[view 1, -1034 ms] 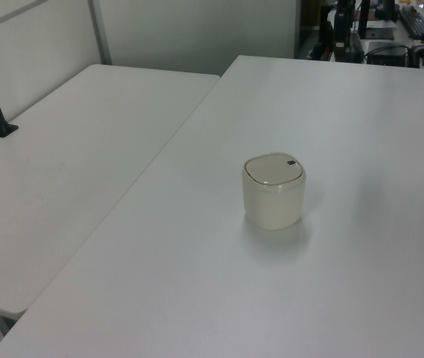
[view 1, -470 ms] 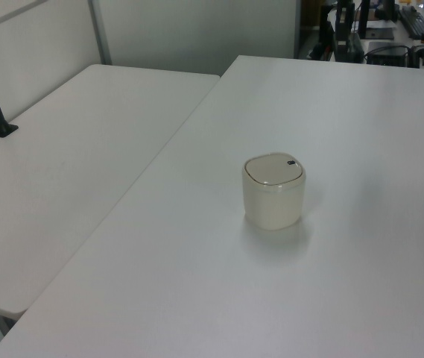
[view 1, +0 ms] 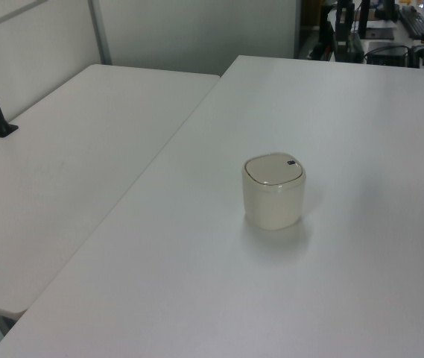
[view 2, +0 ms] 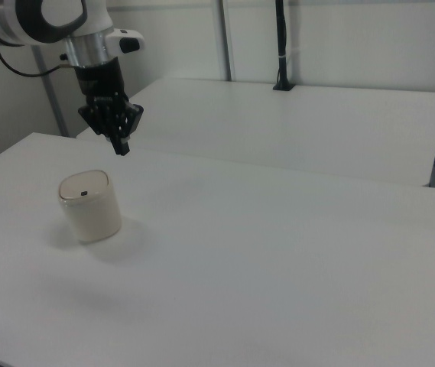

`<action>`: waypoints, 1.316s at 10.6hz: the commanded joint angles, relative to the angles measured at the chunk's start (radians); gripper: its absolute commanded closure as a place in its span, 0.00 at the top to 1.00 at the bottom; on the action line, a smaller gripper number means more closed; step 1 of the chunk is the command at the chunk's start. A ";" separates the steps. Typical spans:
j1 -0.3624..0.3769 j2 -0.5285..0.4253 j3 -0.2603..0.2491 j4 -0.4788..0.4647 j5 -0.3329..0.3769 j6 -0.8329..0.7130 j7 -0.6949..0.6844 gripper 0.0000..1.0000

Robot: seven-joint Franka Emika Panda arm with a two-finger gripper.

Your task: Open the trash bin

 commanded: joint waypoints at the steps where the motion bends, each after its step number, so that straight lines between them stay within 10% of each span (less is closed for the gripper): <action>1: 0.017 -0.005 -0.003 -0.011 0.003 -0.004 -0.060 0.10; 14: 0.197 0.180 0.104 -0.047 0.016 0.211 -0.142 0.10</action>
